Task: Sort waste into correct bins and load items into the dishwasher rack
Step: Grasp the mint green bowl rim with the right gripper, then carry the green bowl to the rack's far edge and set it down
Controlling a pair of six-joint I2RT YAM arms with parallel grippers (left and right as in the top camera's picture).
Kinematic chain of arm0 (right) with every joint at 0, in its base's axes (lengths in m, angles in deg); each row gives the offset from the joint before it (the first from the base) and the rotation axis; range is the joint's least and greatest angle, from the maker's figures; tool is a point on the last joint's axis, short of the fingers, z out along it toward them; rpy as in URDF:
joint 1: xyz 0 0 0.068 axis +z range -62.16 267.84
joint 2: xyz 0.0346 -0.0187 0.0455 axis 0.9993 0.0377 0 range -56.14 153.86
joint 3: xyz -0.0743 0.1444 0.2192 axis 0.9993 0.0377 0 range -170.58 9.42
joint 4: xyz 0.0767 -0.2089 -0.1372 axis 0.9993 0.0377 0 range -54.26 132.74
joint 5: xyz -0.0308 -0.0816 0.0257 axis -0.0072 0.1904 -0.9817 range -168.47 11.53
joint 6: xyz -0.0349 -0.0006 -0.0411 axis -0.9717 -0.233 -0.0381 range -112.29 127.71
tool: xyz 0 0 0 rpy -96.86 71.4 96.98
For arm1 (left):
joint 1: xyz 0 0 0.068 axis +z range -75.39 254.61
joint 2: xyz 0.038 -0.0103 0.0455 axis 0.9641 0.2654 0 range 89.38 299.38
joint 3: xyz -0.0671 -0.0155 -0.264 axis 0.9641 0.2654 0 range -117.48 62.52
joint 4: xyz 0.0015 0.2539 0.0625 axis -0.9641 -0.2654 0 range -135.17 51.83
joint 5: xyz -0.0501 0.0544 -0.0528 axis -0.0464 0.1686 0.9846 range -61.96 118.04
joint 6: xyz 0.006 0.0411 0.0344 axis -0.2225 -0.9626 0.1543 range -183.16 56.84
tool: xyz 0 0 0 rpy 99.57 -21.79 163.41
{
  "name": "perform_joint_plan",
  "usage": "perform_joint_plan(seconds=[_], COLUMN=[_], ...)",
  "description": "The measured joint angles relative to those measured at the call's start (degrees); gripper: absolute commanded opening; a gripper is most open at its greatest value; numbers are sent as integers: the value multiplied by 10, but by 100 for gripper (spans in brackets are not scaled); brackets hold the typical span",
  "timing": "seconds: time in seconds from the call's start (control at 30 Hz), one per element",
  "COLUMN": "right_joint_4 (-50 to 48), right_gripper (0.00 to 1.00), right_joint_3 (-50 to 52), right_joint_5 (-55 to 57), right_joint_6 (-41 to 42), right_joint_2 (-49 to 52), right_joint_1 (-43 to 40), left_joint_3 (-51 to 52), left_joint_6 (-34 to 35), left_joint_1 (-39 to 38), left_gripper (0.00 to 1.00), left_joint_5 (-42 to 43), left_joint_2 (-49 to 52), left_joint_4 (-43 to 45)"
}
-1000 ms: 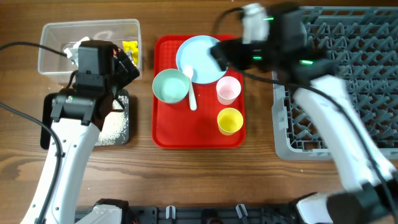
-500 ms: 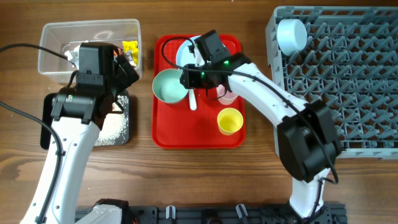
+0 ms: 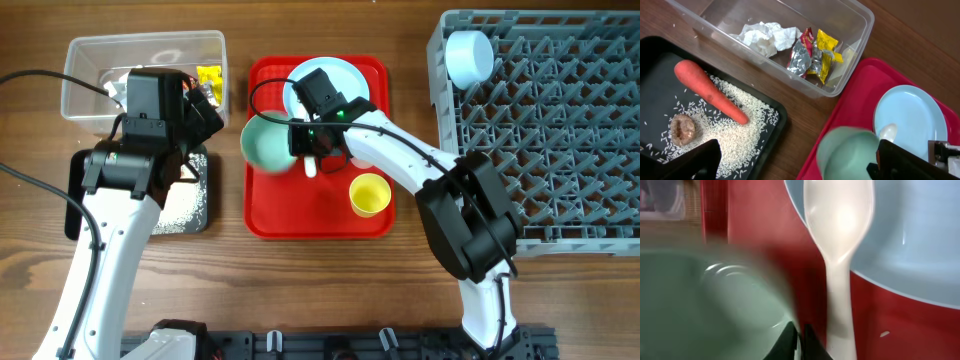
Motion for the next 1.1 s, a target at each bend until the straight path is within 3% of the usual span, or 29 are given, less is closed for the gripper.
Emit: perform_joint_plan(seconds=[0.23, 0.4, 0.53, 0.67, 0.77, 0.87, 1.1], right_joint_4=[12, 83, 173, 278, 327, 309, 221], right_gripper=[4, 4, 4, 4, 4, 4, 4], right_joint_3=[1, 2, 2, 0, 0, 10, 33], right_joint_5=[9, 67, 205, 453, 604, 701, 796], right_joint_6=[-14, -53, -101, -133, -135, -131, -197], right_joint_2=[-14, -181, -344, -444, -440, -411, -271], right_joint_1=[-10, -66, -130, -168, -187, -202, -231], left_joint_3=[0, 0, 0, 0, 0, 0, 0], left_joint_6=[0, 0, 0, 0, 0, 0, 0], left_joint_1=[0, 0, 0, 0, 0, 0, 0], left_gripper=[100, 100, 100, 100, 100, 100, 100], left_joint_5=[0, 0, 0, 0, 0, 0, 0], left_joint_2=[0, 0, 0, 0, 0, 0, 0], left_joint_4=[0, 0, 0, -2, -2, -2, -1])
